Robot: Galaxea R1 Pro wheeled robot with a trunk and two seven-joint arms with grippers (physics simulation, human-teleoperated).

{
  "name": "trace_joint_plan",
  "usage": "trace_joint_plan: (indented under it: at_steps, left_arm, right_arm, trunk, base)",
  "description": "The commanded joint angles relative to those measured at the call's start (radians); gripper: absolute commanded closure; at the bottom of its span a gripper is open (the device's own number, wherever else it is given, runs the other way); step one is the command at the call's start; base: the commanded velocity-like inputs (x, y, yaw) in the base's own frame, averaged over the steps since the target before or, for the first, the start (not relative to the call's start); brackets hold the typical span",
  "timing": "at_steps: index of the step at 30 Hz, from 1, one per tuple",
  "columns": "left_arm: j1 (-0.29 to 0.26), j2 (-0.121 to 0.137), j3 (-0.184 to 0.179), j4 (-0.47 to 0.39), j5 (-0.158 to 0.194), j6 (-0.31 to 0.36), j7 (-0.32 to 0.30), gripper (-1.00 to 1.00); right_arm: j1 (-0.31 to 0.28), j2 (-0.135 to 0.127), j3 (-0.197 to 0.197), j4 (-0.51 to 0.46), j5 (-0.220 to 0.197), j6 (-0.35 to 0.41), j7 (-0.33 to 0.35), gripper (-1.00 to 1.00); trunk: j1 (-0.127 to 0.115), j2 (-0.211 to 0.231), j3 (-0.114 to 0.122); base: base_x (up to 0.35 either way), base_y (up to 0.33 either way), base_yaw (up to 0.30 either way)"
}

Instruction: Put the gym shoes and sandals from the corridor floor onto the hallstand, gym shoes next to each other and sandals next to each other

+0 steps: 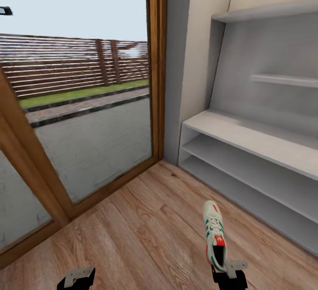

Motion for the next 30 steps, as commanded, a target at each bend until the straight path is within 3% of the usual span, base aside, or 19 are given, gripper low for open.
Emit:
trace_joint_plan:
  at_steps: [1,12,23,30]
  left_arm:
    - [0.001,0.0,0.004,0.001,0.01,-0.002,-0.01,-1.0]
    - [0.002,-0.005,0.004,0.001,0.009,-0.002,-0.01,-1.0]
    - [0.002,-0.006,0.004,0.001,0.007,-0.002,-0.01,-1.0]
    - [0.002,-0.006,0.004,0.002,0.006,-0.002,-0.01,-1.0]
  right_arm:
    - [-0.001,0.001,-0.005,0.003,0.01,-0.003,-0.004,1.0]
    - [-0.001,0.005,-0.007,0.019,0.009,-0.003,-0.004,1.0]
    - [-0.001,0.005,-0.007,0.019,0.009,-0.003,-0.004,1.0]
    - [-0.001,0.005,-0.007,0.02,0.009,-0.003,-0.004,1.0]
  trunk:
    - [0.0,0.0,-0.001]
    - [0.0,0.0,-0.001]
    - [0.0,0.0,-0.001]
    - [0.0,0.0,-0.001]
  base:
    - [0.0,0.0,-0.292]
    - [0.009,0.008,-0.292]
    - [0.141,0.242,-0.292]
    - [0.017,0.026,-0.292]
